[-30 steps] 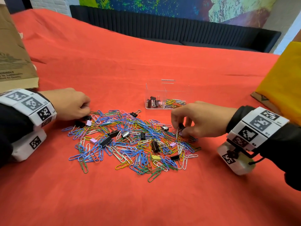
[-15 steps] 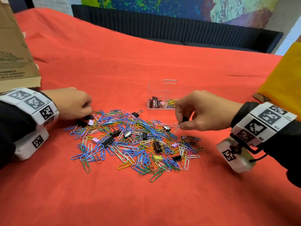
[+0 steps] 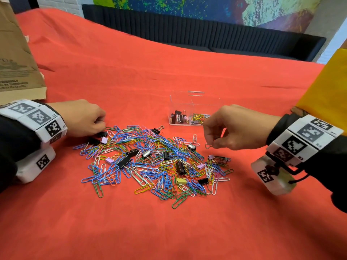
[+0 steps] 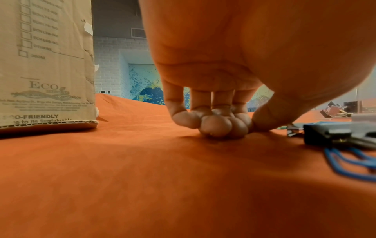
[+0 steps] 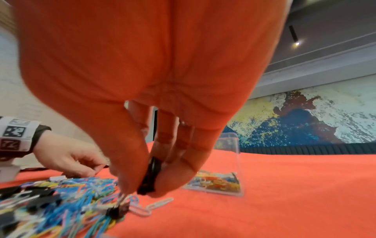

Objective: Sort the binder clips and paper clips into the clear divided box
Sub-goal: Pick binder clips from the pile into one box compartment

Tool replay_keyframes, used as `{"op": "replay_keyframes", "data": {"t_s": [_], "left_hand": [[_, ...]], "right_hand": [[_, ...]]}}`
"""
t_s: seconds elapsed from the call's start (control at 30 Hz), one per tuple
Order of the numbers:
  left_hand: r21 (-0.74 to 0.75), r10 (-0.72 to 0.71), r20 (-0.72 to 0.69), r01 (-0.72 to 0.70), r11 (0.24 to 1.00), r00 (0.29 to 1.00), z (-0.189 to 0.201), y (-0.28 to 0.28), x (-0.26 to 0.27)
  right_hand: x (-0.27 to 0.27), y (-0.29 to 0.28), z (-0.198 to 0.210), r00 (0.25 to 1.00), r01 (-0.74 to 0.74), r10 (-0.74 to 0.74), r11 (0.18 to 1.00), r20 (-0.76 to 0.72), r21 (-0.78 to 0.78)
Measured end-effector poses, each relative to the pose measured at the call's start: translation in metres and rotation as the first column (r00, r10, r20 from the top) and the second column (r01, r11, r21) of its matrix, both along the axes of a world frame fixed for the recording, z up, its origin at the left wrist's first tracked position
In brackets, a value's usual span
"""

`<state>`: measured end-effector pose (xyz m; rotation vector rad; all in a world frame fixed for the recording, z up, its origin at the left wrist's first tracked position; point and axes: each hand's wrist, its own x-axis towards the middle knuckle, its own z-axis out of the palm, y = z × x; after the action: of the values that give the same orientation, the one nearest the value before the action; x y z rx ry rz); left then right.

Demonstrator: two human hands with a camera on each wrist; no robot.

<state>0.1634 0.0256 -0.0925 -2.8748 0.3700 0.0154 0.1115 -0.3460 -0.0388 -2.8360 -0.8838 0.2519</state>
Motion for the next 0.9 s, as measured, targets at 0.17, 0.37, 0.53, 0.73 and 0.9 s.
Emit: {"op": "replay_keyframes", "data": {"t_s": [0.17, 0.37, 0.53, 0.73, 0.9], "left_hand": [[0.007, -0.005, 0.004, 0.005, 1.0, 1.0, 0.001, -0.002, -0.001], [-0.004, 0.003, 0.003, -0.003, 1.0, 1.0, 0.0, -0.001, -0.001], [0.0, -0.004, 0.002, 0.004, 1.0, 1.0, 0.0, -0.001, 0.0], [0.025, -0.028, 0.008, 0.028, 0.999, 1.0, -0.002, 0.003, 0.003], [0.024, -0.028, 0.005, 0.028, 0.999, 1.0, -0.003, 0.003, 0.003]], "right_hand": [[-0.007, 0.002, -0.014, 0.999, -0.029, 0.023, 0.99, -0.043, -0.141], [-0.008, 0.004, -0.017, 0.999, -0.031, 0.028, 0.989, -0.026, -0.145], [-0.005, 0.006, -0.009, 1.0, 0.001, -0.001, 1.0, -0.002, -0.024], [-0.017, 0.017, -0.01, 0.996, -0.092, 0.093, 0.994, -0.009, 0.059], [-0.02, 0.02, -0.016, 0.993, -0.12, 0.12, 0.987, -0.006, -0.106]]}}
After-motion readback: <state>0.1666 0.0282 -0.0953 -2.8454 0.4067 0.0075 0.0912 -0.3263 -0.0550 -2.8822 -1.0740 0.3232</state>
